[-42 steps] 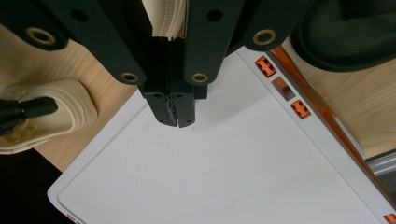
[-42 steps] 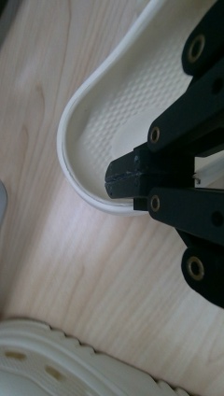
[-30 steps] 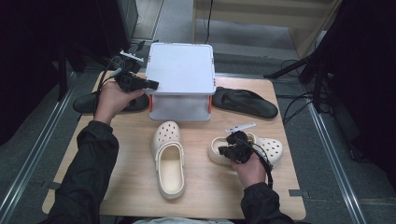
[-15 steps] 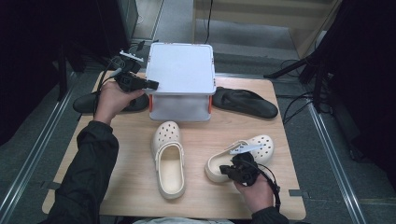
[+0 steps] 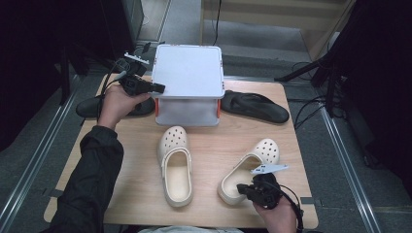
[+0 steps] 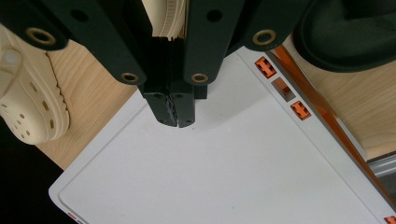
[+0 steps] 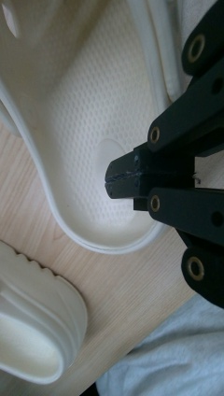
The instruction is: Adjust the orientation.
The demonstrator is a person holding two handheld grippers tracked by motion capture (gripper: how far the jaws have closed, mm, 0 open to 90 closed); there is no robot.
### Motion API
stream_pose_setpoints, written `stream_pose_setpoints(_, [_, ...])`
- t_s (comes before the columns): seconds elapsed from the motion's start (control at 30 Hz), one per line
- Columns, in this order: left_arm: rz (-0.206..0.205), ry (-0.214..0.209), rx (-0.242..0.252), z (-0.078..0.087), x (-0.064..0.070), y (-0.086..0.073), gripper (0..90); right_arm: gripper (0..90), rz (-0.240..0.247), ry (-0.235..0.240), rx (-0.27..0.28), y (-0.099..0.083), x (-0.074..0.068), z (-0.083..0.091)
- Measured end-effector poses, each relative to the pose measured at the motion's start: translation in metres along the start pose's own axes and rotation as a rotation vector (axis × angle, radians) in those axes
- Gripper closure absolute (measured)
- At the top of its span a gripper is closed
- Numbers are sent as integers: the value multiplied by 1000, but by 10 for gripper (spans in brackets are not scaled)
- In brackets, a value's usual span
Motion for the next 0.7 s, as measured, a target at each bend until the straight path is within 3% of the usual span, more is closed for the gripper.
stream_pose_setpoints(0.2, [2,-2,1,0,0,0,900,900,-54,-4,142,12,11,35])
stream_pose_setpoints(0.33, [3,-2,0,0,0,0,900,900,-72,-20,190,19,21,52])
stream_pose_setpoints(0.5, [3,-2,1,0,0,0,900,900,-97,-100,200,27,42,63])
stream_pose_setpoints(0.57, [2,-4,0,0,-1,0,900,900,-114,-146,182,27,54,62])
stream_pose_setpoints(0.7, [2,-4,1,0,0,0,900,900,-154,-196,151,23,72,56])
Point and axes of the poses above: each handheld gripper's, and its own axes: z roughly backward along the jaws, y roughly out of its top, x roughly to its right, the point moved 2 cm from there along -z, roughly forward along the jaws, and after that the axes turned 1 degree about y, right-handed, at the moved point
